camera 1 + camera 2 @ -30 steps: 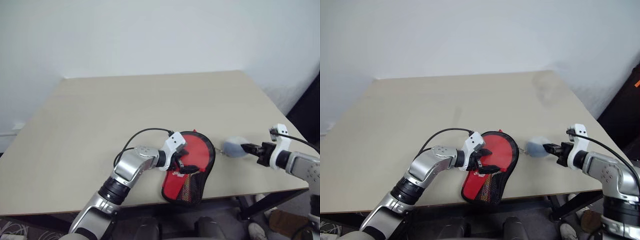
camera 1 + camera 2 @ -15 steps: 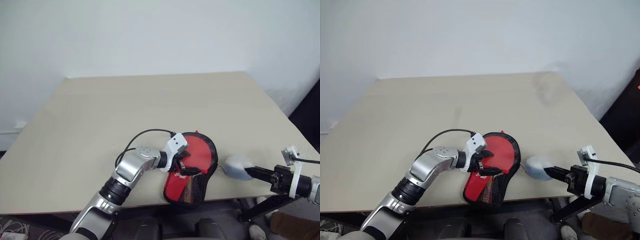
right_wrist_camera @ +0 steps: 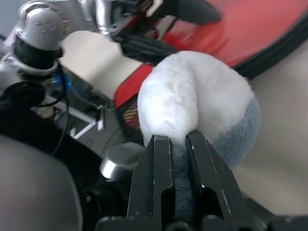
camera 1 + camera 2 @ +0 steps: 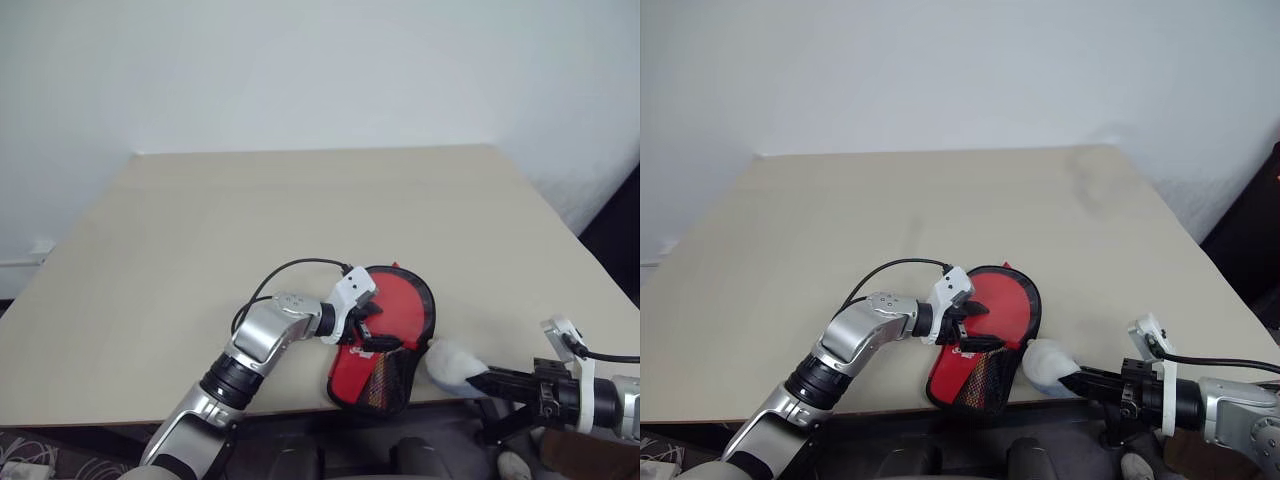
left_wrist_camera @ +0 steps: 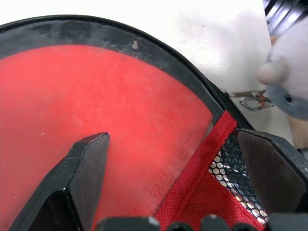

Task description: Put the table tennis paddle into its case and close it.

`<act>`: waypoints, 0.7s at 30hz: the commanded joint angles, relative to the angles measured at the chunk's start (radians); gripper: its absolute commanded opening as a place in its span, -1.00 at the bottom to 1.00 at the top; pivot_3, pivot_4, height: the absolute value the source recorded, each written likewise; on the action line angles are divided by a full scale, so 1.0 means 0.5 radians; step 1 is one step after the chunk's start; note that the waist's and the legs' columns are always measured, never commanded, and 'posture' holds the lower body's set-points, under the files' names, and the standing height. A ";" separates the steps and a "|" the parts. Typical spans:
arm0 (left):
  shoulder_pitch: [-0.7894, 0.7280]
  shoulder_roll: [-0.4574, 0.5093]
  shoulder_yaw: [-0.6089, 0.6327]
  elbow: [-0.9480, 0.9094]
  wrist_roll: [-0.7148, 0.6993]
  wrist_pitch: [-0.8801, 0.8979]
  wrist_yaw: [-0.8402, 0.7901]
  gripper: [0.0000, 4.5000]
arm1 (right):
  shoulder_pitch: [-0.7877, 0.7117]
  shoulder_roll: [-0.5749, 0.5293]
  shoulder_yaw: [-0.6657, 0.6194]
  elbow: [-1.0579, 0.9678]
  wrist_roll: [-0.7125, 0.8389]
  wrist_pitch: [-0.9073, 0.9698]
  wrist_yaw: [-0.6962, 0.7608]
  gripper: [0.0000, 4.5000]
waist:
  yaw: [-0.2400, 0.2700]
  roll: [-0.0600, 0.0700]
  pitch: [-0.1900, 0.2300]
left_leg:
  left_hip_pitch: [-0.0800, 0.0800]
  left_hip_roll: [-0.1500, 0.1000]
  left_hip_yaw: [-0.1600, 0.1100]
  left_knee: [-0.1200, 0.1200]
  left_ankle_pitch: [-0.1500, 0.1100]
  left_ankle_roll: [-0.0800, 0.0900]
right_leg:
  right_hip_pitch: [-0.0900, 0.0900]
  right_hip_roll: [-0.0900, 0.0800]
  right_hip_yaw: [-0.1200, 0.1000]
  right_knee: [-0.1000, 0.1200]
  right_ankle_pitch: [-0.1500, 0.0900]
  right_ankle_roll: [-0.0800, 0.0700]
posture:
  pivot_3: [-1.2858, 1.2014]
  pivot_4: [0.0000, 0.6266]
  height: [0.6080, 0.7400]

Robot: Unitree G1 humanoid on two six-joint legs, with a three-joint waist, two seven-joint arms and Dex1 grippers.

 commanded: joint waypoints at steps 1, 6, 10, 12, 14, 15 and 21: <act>0.071 0.024 -0.081 0.161 0.039 0.150 -0.002 0.99 | 0.100 -0.049 -0.004 -0.135 0.151 0.029 0.064 -0.99 | 0.003 -0.001 -0.001 | 0.000 0.000 0.000 0.000 -0.001 0.000 | 0.000 0.000 0.000 0.000 0.000 0.000 | 0.03 -1.00 1.00; 0.060 0.013 -0.081 0.169 0.037 0.159 -0.015 0.99 | 0.188 -0.052 0.088 -0.187 0.154 0.004 0.056 -0.99 | 0.011 -0.006 -0.005 | -0.001 0.000 0.001 0.001 -0.007 0.002 | 0.001 -0.001 0.000 -0.001 -0.002 0.002 | 0.03 -1.00 1.00; 0.050 0.005 -0.090 0.174 0.038 0.165 -0.027 0.99 | 0.120 -0.019 0.321 -0.174 0.105 -0.032 0.024 -0.99 | 0.011 -0.009 -0.007 | 0.000 0.000 0.001 0.001 -0.008 0.002 | 0.001 -0.001 0.000 -0.001 -0.002 0.003 | 0.03 -1.00 1.00; 0.047 0.011 -0.097 0.168 0.040 0.168 -0.033 0.99 | 0.091 -0.016 0.423 -0.176 0.089 -0.054 0.020 -0.99 | 0.010 -0.010 -0.007 | 0.000 0.000 0.001 0.002 -0.008 0.002 | 0.001 -0.001 0.000 -0.001 -0.002 0.003 | 0.03 -1.00 1.00; 0.050 0.026 -0.098 0.155 0.039 0.177 -0.040 0.99 | 0.086 -0.033 0.522 -0.188 0.068 -0.080 0.039 -0.99 | 0.008 -0.010 -0.008 | 0.000 0.000 0.001 0.003 -0.008 0.002 | 0.001 -0.001 0.000 -0.001 -0.002 0.003 | 0.03 -1.00 1.00; 0.051 0.032 -0.098 0.151 0.039 0.181 -0.043 0.99 | 0.086 -0.043 0.554 -0.192 0.061 -0.092 0.045 -0.99 | 0.007 -0.011 -0.008 | 0.000 0.001 0.001 0.004 -0.008 0.002 | 0.001 -0.001 0.000 -0.001 -0.002 0.003 | 0.03 -1.00 1.00; 0.067 0.068 -0.088 0.114 0.028 0.217 -0.046 0.99 | 0.100 -0.082 0.612 -0.229 0.125 -0.139 0.081 -0.99 | -0.001 -0.016 -0.012 | 0.001 0.003 0.002 0.006 -0.008 0.001 | 0.001 -0.001 -0.001 -0.001 -0.002 0.003 | 0.03 -1.00 1.00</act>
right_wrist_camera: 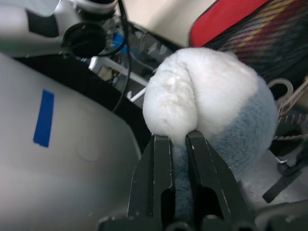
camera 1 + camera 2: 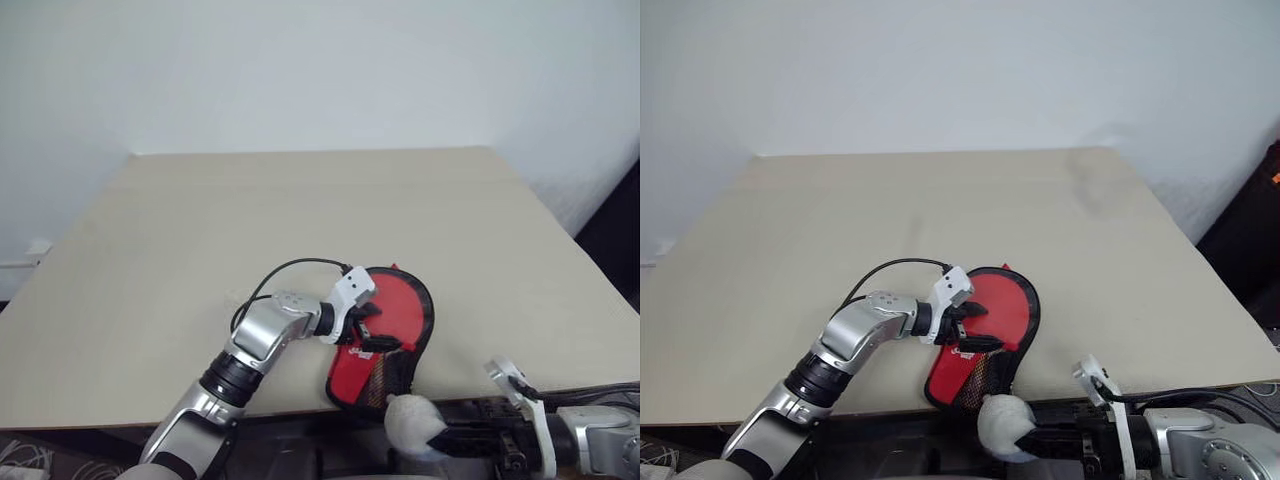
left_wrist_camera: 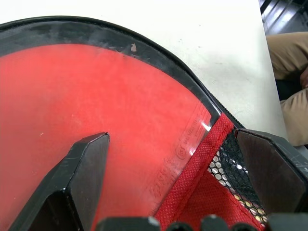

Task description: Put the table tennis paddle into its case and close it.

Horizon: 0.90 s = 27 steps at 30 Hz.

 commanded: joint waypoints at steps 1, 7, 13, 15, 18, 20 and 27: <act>0.090 0.054 -0.083 0.098 0.027 0.176 -0.003 0.99 | 0.038 -0.058 -0.026 -0.109 0.097 -0.021 0.082 -0.99 | 0.000 -0.002 -0.001 | 0.000 0.000 0.000 0.000 0.000 0.000 | 0.000 0.000 0.000 0.000 0.000 0.000 | 0.03 -1.00 1.00; 0.080 0.053 -0.068 0.108 0.021 0.192 -0.005 0.99 | 0.035 -0.090 -0.164 -0.125 0.243 -0.060 0.097 -0.99 | -0.001 -0.005 -0.003 | 0.001 0.001 0.000 0.000 -0.001 -0.001 | -0.001 0.000 -0.001 0.000 0.000 0.000 | 0.03 -1.00 1.00; 0.064 0.049 -0.071 0.130 0.028 0.175 -0.017 0.99 | -0.207 0.041 -0.262 0.066 0.436 -0.068 -0.093 -0.99 | -0.004 -0.008 -0.003 | 0.000 0.003 0.001 0.007 -0.001 -0.001 | -0.001 0.000 -0.003 0.000 0.000 0.000 | 0.03 -1.00 1.00; 0.059 0.052 -0.072 0.135 0.034 0.167 -0.023 0.99 | -0.246 0.128 -0.228 0.108 0.420 -0.105 -0.163 -0.99 | -0.004 -0.008 -0.004 | 0.000 0.003 0.000 0.007 -0.001 -0.001 | -0.001 0.000 -0.004 -0.001 0.000 0.000 | 0.03 -1.00 1.00; 0.059 0.053 -0.069 0.133 0.035 0.170 -0.024 0.99 | -0.274 0.237 -0.111 0.150 0.323 -0.111 -0.270 -0.99 | -0.004 -0.006 -0.005 | 0.000 0.003 0.001 0.007 -0.001 -0.001 | -0.001 0.000 -0.004 -0.001 0.000 0.000 | 0.03 -1.00 1.00; 0.063 0.056 -0.068 0.126 0.036 0.173 -0.023 0.99 | -0.304 0.325 -0.055 0.185 0.262 -0.121 -0.398 -0.99 | -0.004 -0.002 -0.007 | 0.000 0.003 0.001 0.006 -0.001 -0.001 | -0.001 0.000 -0.004 0.000 0.000 0.000 | 0.03 -1.00 1.00; 0.084 0.078 -0.053 0.099 0.037 0.181 -0.012 0.99 | -0.366 0.618 -0.022 0.372 0.165 -0.180 -0.713 -0.99 | -0.007 0.003 -0.010 | 0.000 0.004 0.001 0.006 -0.001 -0.001 | -0.001 0.000 -0.003 0.000 0.000 0.000 | 0.03 -1.00 1.00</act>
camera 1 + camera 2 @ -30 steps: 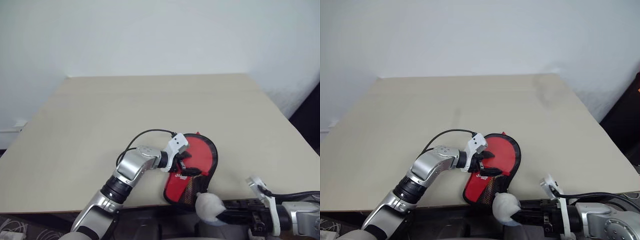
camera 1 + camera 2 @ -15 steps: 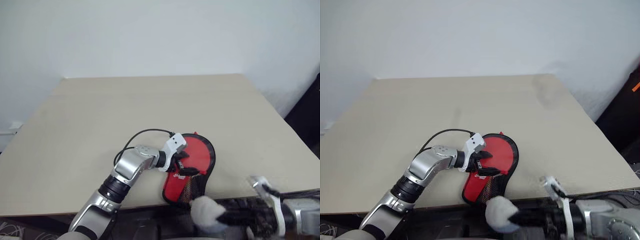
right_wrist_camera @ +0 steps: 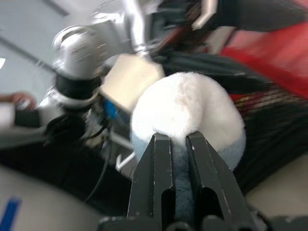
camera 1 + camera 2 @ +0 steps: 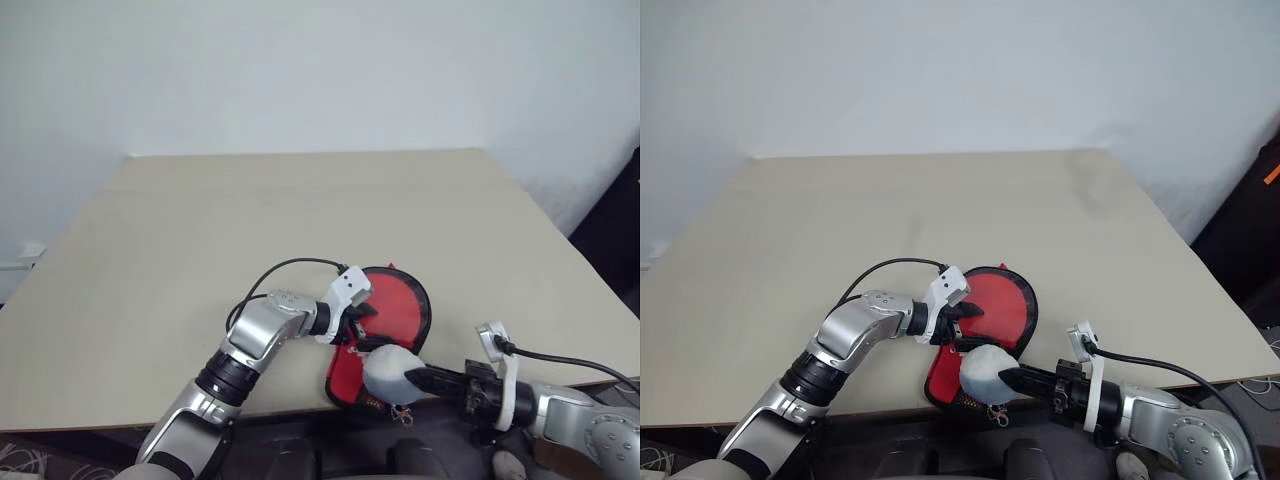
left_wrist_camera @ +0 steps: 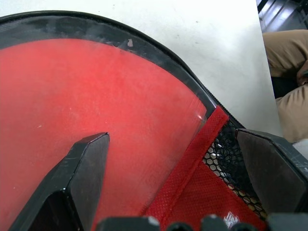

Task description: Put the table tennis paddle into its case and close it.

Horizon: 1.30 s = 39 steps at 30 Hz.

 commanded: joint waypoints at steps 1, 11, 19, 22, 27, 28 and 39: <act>0.084 0.052 -0.081 0.108 0.040 0.138 0.012 0.99 | -0.064 0.080 -0.032 0.059 -0.057 -0.076 -0.119 -0.99 | -0.002 0.001 -0.001 | 0.000 0.000 0.000 0.000 0.000 0.000 | 0.000 0.000 0.000 0.000 0.000 0.000 | 0.03 -1.00 1.00; 0.061 -0.041 0.229 0.205 -0.039 0.065 0.148 0.99 | -0.119 0.134 -0.011 0.155 -0.171 -0.122 -0.138 -0.99 | -0.005 0.004 -0.002 | 0.001 0.003 0.000 -0.001 0.000 0.000 | -0.007 0.001 -0.002 -0.002 0.000 0.000 | 0.03 -1.00 1.00; -0.117 -0.042 0.569 0.426 -0.132 -0.013 0.187 0.99 | -0.139 0.170 -0.008 0.166 -0.175 -0.128 -0.138 -0.99 | -0.003 0.007 0.001 | -0.001 0.002 0.000 -0.001 0.000 0.000 | -0.011 0.001 -0.003 0.000 0.000 0.000 | 0.03 -1.00 1.00; -0.124 0.002 0.517 0.444 -0.093 -0.060 0.145 0.99 | -0.161 0.181 -0.008 0.190 -0.172 -0.125 -0.126 -0.86 | -0.003 0.007 0.002 | -0.001 0.002 0.001 -0.002 0.000 0.000 | -0.011 0.001 -0.002 0.001 0.000 0.000 | 0.03 -1.00 1.00; -0.076 0.023 0.452 0.367 -0.087 -0.082 0.100 0.99 | -0.188 0.201 -0.006 0.206 -0.177 -0.150 -0.103 -0.10 | 0.001 0.006 0.002 | -0.001 0.001 0.000 -0.009 0.000 0.000 | -0.011 0.002 -0.001 0.002 0.001 0.000 | 0.03 -1.00 1.00; -0.070 0.020 0.450 0.358 -0.089 -0.074 0.101 0.99 | -0.193 0.204 -0.004 0.207 -0.188 -0.157 -0.110 0.06 | 0.001 0.006 0.002 | -0.001 0.001 0.000 -0.011 0.000 0.000 | -0.011 0.002 -0.001 0.002 0.001 0.000 | 0.03 -1.00 1.00; -0.094 0.005 0.542 0.384 -0.142 -0.012 0.085 0.99 | -0.213 0.310 -0.100 0.188 -0.211 -0.392 -0.100 0.86 | 0.006 0.005 0.003 | -0.001 0.000 -0.001 -0.016 0.000 0.000 | -0.012 0.002 -0.001 0.003 0.001 0.000 | 0.03 -1.00 1.00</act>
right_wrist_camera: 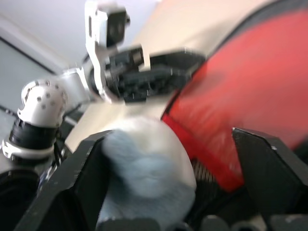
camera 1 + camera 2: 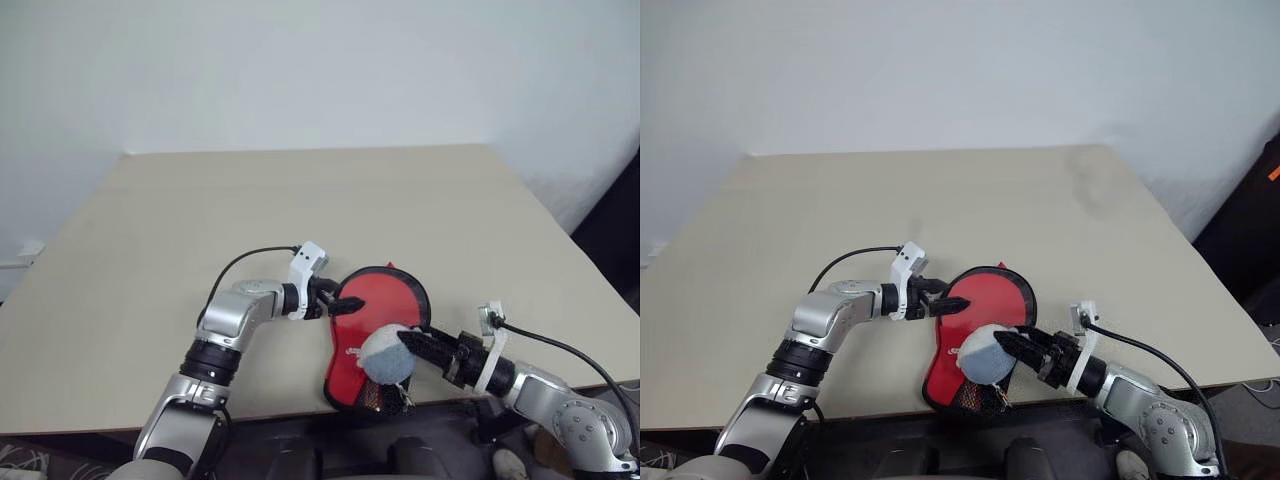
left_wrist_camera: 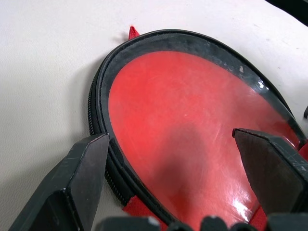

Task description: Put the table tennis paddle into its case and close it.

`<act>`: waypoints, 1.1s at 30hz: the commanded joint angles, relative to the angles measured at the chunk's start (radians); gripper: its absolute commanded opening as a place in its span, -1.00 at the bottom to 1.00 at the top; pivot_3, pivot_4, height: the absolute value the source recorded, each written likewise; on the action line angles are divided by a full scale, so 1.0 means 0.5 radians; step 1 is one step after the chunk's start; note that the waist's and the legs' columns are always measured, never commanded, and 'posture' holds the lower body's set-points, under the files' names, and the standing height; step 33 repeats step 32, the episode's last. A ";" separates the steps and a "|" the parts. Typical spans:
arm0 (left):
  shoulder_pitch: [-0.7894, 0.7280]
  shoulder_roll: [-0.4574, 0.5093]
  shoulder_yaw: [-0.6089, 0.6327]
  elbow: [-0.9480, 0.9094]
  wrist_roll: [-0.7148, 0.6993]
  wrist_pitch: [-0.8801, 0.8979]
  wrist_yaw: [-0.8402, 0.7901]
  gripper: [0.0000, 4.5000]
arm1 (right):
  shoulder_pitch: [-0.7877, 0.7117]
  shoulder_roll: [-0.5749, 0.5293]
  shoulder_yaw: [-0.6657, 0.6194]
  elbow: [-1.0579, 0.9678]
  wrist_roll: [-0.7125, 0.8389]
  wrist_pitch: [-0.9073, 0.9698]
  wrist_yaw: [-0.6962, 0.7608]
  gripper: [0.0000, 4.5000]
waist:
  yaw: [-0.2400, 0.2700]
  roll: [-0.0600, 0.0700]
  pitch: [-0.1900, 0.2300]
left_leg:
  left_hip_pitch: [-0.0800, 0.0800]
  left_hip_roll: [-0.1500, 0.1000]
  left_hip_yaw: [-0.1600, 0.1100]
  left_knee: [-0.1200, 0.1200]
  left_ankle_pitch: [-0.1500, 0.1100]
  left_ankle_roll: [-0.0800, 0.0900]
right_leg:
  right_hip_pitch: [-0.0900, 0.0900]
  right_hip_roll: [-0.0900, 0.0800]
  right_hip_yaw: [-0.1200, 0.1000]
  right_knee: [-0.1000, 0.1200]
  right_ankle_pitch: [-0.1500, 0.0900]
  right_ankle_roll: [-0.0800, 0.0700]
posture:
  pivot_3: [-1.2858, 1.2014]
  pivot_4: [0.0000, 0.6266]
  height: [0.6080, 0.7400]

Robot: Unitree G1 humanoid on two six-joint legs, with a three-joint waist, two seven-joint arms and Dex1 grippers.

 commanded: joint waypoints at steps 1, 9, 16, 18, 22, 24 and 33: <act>-0.029 -0.010 0.075 0.002 -0.076 0.070 -0.016 0.99 | -0.039 0.044 -0.078 -0.035 0.021 -0.088 0.002 0.86 | 0.000 -0.001 0.000 | 0.000 0.000 0.000 0.000 0.000 -0.001 | 0.000 0.000 0.000 0.000 0.000 0.000 | 0.03 -1.00 1.00; -0.033 0.040 0.191 -0.003 -0.121 0.079 -0.019 0.99 | -0.150 0.161 -0.203 0.023 0.141 -0.124 -0.049 0.86 | -0.002 0.000 0.003 | 0.000 0.000 0.000 0.000 0.000 0.000 | 0.000 0.000 0.000 0.001 0.000 0.000 | 0.03 -1.00 1.00; -0.022 0.261 0.403 0.027 -0.132 -0.016 -0.060 0.99 | -0.348 0.040 -0.393 0.168 0.210 -0.170 0.085 0.86 | -0.005 0.001 0.014 | -0.001 0.000 0.000 -0.001 0.004 0.006 | 0.000 0.001 0.001 0.005 0.001 -0.001 | 0.03 -1.00 1.00; 0.053 0.377 0.417 -0.030 -0.135 -0.067 -0.156 0.99 | -0.402 0.009 -0.400 0.224 0.177 -0.185 0.091 0.86 | -0.006 0.001 0.014 | -0.001 0.000 0.000 -0.002 0.004 0.006 | 0.000 0.001 0.001 0.004 0.001 -0.001 | 0.03 -1.00 1.00; 0.291 0.668 0.392 -0.144 -0.076 -0.194 -0.338 0.99 | -0.486 -0.015 -0.315 0.293 -0.011 -0.283 0.123 0.86 | -0.008 0.002 0.015 | 0.000 0.001 0.003 -0.007 0.003 0.004 | -0.003 0.001 0.003 0.004 0.002 -0.004 | 0.03 -1.00 1.00; 0.407 0.788 0.341 -0.149 -0.022 -0.205 -0.377 0.99 | -0.514 -0.015 -0.309 0.332 -0.035 -0.293 0.148 0.86 | -0.007 0.002 0.015 | 0.000 0.001 0.002 -0.009 0.003 0.004 | -0.004 0.001 0.003 0.005 0.003 -0.004 | 0.03 -1.00 1.00; 0.901 0.936 0.444 -0.279 -0.031 -0.265 -0.348 0.99 | -0.596 0.038 -0.251 0.335 -0.050 -0.302 0.187 0.86 | -0.023 0.005 0.015 | 0.003 0.007 0.011 -0.009 -0.003 -0.005 | -0.005 0.000 0.003 0.003 0.003 -0.006 | 0.03 -1.00 1.00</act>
